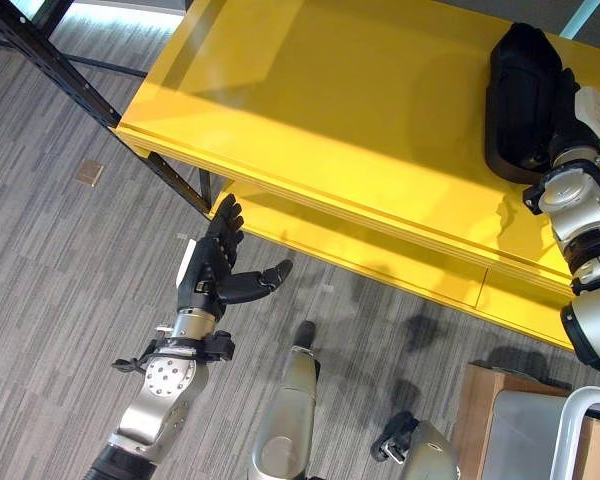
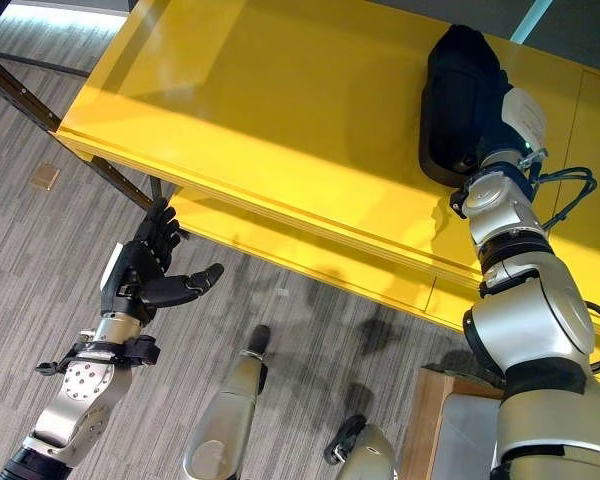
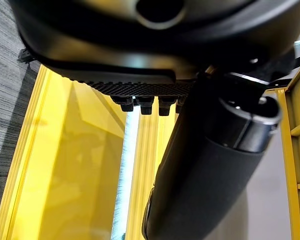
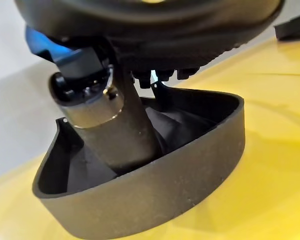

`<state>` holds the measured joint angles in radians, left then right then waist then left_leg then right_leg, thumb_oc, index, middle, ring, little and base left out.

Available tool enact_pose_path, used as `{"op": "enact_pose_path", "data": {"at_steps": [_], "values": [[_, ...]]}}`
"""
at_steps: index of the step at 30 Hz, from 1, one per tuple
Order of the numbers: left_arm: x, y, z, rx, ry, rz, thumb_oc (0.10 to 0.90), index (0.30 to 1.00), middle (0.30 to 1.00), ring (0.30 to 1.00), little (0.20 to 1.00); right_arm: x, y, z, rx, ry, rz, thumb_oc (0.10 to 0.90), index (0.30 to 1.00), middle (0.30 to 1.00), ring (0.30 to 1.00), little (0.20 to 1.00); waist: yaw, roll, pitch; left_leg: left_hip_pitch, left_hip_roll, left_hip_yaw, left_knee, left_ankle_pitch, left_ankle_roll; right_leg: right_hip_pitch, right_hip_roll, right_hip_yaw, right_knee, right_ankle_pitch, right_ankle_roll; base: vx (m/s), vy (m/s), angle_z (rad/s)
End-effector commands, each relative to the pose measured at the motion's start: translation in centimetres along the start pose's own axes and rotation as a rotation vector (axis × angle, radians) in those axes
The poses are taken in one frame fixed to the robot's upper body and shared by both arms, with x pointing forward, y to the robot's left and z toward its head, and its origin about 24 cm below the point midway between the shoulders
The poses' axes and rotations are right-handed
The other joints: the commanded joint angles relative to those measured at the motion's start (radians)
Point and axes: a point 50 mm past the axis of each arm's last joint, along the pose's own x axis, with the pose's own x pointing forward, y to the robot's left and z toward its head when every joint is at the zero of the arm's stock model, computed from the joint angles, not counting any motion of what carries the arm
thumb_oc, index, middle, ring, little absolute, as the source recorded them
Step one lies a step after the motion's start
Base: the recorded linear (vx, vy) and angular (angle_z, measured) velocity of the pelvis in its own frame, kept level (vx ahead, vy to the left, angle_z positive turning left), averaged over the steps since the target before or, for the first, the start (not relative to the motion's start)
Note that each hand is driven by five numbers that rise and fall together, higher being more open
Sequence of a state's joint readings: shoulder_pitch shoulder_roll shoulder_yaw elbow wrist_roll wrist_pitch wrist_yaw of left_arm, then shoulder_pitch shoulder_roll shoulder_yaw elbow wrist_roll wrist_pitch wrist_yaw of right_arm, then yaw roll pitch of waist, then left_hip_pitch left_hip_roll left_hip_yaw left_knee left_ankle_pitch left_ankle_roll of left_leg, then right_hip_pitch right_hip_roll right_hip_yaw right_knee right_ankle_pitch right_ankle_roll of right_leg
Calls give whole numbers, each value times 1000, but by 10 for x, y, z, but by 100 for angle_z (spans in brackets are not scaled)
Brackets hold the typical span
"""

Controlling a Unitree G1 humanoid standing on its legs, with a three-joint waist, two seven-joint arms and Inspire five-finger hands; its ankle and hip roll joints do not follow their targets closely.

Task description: Move parts from the plastic box to the shelf.

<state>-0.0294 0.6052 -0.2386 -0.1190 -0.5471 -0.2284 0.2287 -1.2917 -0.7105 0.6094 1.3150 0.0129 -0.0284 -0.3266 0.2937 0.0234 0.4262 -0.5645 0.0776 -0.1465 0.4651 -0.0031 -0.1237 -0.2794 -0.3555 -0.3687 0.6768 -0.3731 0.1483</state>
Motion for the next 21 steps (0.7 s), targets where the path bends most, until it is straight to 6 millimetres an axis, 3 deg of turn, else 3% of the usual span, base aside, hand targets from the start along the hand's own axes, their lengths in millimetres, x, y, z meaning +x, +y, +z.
{"op": "enact_pose_path", "data": {"at_steps": [1, 21], "values": [[12, -12, 48, -81, -275, -45, 900, 1000, 1000, 1000, 1000, 3, -11, 0, 33, -3, -30, 900, 1000, 1000, 1000, 1000, 2, 17, -9, -30, 4, 14, 95, -112, 68, -18, 55, 30, 6, 53, -69, 0, 0, 0], [13, -11, 46, -75, -260, -44, 900, 1000, 1000, 1000, 1000, 0, -13, -20, 76, 98, -74, 900, 1000, 1000, 1000, 1000, 1, 13, -9, -29, 2, 10, 91, -112, 72, -9, 59, 26, -9, 66, -67, 0, 0, 0]]}}
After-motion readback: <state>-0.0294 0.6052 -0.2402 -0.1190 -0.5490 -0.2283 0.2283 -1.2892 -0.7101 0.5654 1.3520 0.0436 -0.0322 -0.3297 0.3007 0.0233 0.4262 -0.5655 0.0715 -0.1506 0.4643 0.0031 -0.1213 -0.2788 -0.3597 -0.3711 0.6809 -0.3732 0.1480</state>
